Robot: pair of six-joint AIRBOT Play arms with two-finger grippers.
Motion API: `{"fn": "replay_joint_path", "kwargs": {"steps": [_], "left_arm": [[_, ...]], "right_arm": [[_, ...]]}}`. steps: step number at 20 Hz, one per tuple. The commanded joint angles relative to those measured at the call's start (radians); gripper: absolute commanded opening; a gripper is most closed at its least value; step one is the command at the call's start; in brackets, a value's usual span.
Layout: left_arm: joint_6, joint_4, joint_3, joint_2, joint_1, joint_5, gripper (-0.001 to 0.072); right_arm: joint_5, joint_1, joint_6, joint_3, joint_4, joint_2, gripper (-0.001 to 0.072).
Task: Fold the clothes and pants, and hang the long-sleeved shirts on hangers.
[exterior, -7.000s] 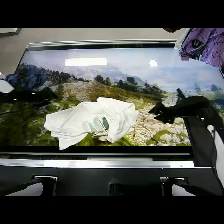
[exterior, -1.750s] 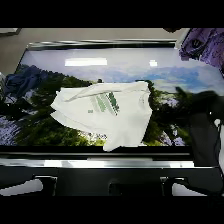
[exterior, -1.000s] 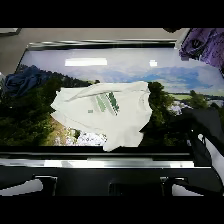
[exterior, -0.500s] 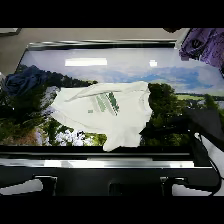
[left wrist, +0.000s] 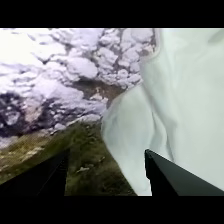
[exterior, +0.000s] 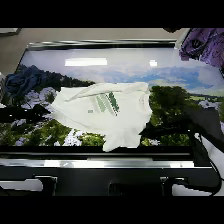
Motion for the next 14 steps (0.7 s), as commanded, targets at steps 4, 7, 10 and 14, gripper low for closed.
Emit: {"fn": "replay_joint_path", "kwargs": {"steps": [4,7,10,14], "left_arm": [[0.04,-0.018,-0.001,-0.032,-0.06,0.116,0.0525],[0.05,-0.018,-0.001,-0.064,-0.073,0.13,0.0422],[0.088,-0.057,0.0,-0.095,-0.084,0.11,0.0151],[0.094,-0.105,0.059,-0.058,-0.084,0.061,0.0013]], "right_arm": [[-0.02,0.0,0.008,0.001,0.004,0.002,0.0029],[-0.024,0.0,0.008,0.001,0.003,0.021,0.0029],[-0.028,0.0,0.009,0.001,-0.003,0.074,0.0029],[-0.008,0.0,0.043,0.033,0.002,0.184,0.0027]]}}
